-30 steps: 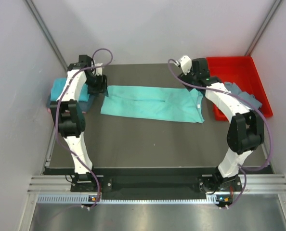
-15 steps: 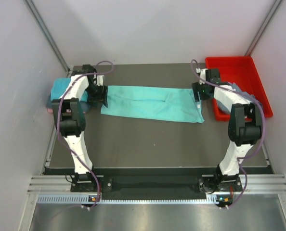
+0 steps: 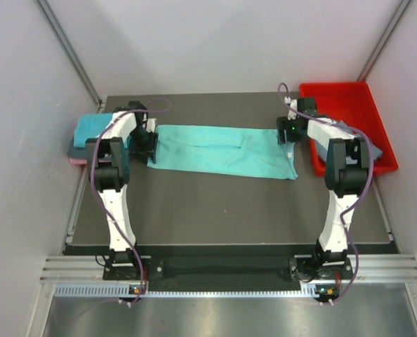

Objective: Fold and stack the t-shirts
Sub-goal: Fold the tshirt

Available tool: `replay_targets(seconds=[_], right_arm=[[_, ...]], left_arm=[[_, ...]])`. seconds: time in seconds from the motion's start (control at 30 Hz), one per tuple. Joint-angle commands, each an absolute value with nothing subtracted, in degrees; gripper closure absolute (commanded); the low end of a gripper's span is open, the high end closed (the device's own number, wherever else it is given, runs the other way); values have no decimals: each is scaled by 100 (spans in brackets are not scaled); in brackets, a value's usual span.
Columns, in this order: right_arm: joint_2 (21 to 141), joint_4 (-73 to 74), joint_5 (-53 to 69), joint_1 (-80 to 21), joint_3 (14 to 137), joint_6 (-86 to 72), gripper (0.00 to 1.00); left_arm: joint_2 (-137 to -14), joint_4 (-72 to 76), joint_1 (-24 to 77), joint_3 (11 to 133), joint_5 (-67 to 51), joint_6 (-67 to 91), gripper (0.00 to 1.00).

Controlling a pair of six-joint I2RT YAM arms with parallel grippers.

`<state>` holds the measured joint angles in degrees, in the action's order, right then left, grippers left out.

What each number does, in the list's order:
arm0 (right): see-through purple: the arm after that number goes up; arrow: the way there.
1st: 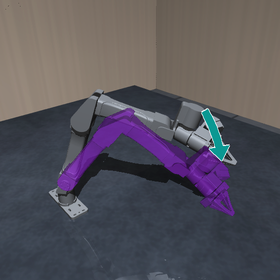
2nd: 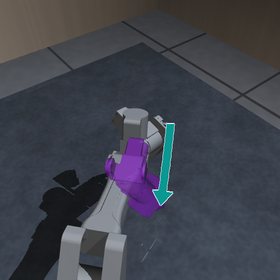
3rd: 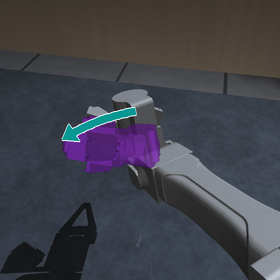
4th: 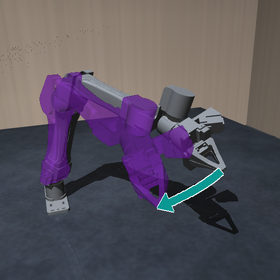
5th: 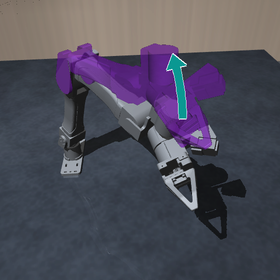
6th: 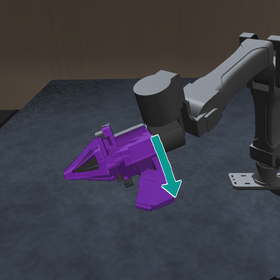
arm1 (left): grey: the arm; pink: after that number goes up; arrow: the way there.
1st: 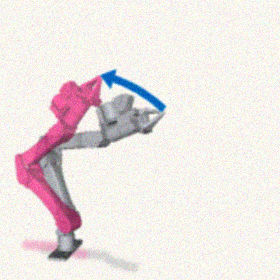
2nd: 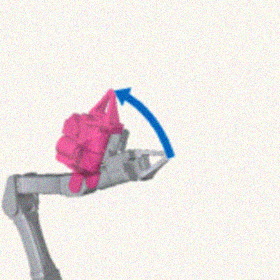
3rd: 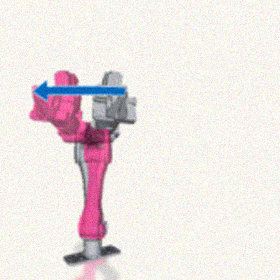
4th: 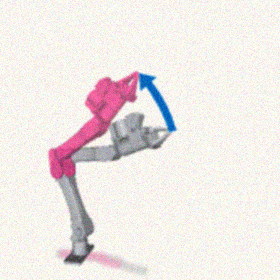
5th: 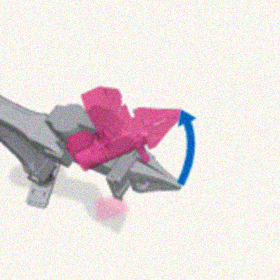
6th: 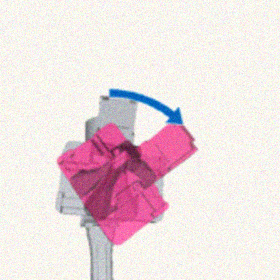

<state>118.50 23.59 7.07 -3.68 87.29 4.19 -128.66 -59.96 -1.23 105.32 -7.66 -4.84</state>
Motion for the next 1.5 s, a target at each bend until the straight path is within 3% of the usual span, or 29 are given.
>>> replay_targets(seconds=[0.0, 0.07, 0.1, 0.17, 0.2, 0.3, 0.4, 0.47, 0.53, 0.6, 0.63, 1.1, 1.47], right_arm=[[11988, 2355, 861, -352, 9087, 211, 32], [12102, 2355, 905, -352, 9123, 150, 38], [12129, 2364, 940, -343, 9167, 115, 51], [12216, 2364, 975, -360, 9228, 97, 65], [12252, 2373, 967, -360, 9289, 97, 78], [12366, 2417, 932, -360, 9439, 105, 95], [12463, 2452, 914, -360, 9632, 114, 99], [12489, 2443, 914, -360, 9712, 114, 100], [12454, 2461, 844, -360, 9782, 53, 85], [12410, 2487, 844, -343, 9730, 35, 62], [12349, 2505, 835, -343, 9703, 35, 58], [11874, 2575, 1827, -193, 8939, -333, 55], [11575, 2601, 1785, -44, 8824, -431, 55]], left_arm=[[-12859, -6020, -18, 10661, -615, -615, 54], [-12832, -6012, -26, 10591, -598, -607, 58], [-12815, -6012, -26, 10565, -563, -624, 62], [-12797, -6020, -18, 10521, -571, -633, 67], [-12762, -6029, -18, 10503, -580, -650, 71], [-12692, -6038, 149, 10433, -589, -677, 78], [-12569, -6064, 184, 10336, -650, -694, 87], [-12516, -6073, 211, 10275, -677, -703, 88], [-12472, -6073, 211, 10257, -686, -694, 85], [-12489, -6082, 220, 10266, -712, -686, 80], [-12507, -6082, 220, 10274, -703, -677, 79], [-12507, -6064, 220, 10292, -721, -650, 77], [-12489, -6047, 220, 10318, -729, -642, 78]])
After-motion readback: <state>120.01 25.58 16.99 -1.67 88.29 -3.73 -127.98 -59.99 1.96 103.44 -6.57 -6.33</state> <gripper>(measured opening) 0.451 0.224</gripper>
